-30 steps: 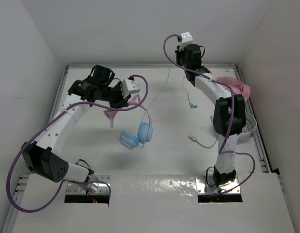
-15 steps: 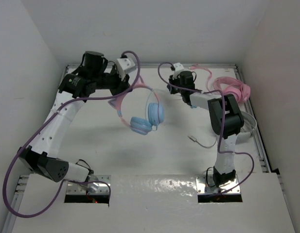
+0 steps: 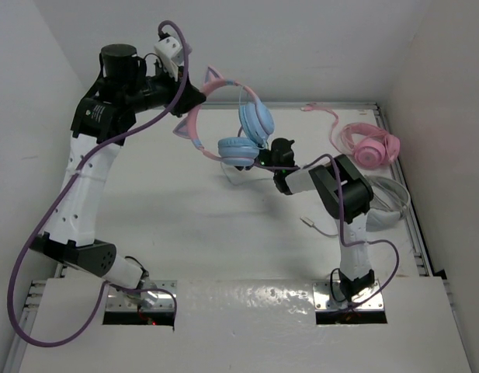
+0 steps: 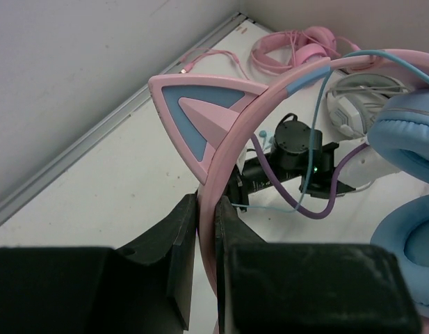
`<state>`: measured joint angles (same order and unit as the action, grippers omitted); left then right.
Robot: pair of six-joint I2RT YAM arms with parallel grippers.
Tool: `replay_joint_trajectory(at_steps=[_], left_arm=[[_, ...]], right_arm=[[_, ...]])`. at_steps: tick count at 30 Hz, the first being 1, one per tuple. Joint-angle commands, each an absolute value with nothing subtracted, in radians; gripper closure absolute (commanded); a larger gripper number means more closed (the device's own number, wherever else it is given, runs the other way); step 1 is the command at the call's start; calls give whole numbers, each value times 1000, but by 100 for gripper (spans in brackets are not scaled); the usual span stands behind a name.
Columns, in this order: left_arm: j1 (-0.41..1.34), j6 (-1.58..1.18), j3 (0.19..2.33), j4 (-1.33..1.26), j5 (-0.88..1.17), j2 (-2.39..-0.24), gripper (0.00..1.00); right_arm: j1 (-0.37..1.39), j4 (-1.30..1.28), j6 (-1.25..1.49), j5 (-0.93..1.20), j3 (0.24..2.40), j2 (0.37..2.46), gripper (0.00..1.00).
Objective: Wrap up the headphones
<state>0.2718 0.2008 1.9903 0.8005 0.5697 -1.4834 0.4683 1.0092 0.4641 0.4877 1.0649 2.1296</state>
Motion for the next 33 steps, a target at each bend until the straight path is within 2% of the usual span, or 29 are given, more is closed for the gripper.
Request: replay_joint_trajectory(at_steps=[1,5,9,14,20,21,25,33], left_arm=[[252,115,2046,753,566,-1471,100],[227,115,2051,753,568,-1471,100],[219,110,2071,758,581,-1477,100],[219,129,2072,758,566,-1474,100],[218,141,2049,756,564,-1471,100],[218,143,2046,755,565,-1471,100],[218,141,2045,750,560,-1479,100],[219,132,2049,733,528,-1491,100]], right_arm=[[476,1215,563,542,1025,2151,59],[477,1258,552,505,947,2103,60],[479,1238,502,511,911,2063,48],[479,1112,338,445,792,1922,41],[462,705,19,301,745,1732,34],[462,622,-29,298,749,1723,32],[471,552,-266,395,735,1712,25],[535,628,-362,410,842,1839,24]])
